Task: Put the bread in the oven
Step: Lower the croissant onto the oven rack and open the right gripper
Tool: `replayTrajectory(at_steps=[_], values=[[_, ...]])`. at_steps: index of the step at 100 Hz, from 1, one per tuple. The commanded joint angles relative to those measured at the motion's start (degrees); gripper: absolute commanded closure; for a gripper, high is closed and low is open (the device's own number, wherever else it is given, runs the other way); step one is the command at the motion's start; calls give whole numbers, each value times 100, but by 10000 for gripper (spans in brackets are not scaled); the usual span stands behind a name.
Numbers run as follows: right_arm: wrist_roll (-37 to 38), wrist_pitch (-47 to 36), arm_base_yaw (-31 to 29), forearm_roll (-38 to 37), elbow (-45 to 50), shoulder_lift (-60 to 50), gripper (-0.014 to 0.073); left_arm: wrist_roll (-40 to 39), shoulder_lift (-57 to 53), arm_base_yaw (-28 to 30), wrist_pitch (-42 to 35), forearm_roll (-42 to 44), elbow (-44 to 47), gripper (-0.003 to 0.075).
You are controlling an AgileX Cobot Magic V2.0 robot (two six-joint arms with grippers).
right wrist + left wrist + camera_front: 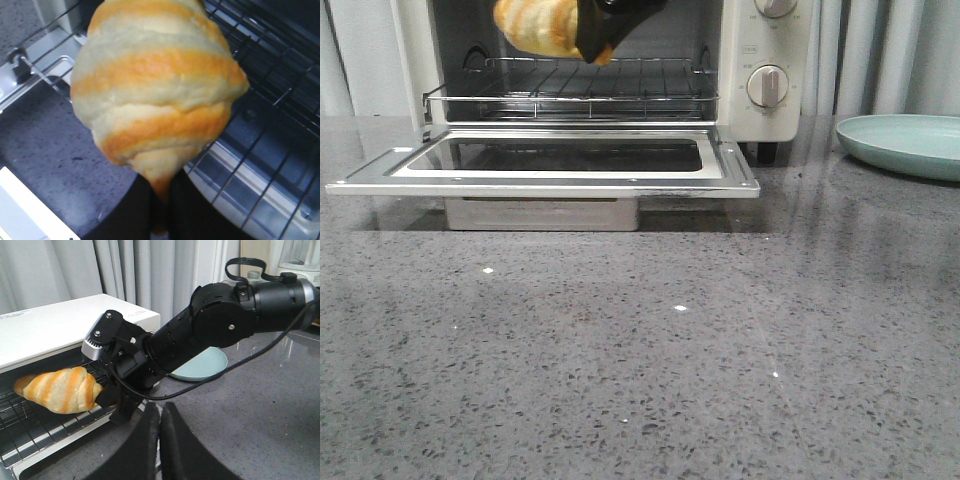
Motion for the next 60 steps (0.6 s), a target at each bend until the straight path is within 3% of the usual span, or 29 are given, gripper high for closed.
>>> replayTrajectory(at_steps=[1,14,29,38,47,60], values=[[-27,-216,-179,-130,-364,-171,652,-45,-21,14,-227,-158,-179,742],[1,-215,-364,-130,-423,-82,561,-45,-21,14,-215,-158,-87,742],[12,-262,-438,-130,-432,-77,209,-45,-21,14,-227,-158,37,742],[12,-262,-438,-130,-445,-77,50,-45,-21,14,-266,-158,37,742],[12,-149,-438,-130,-455,-131,27,-45,-49,14,-396,-125,37,742],[12,241,-416,-21,-455,-467,130,-70,-344,40,-812,272,37,742]])
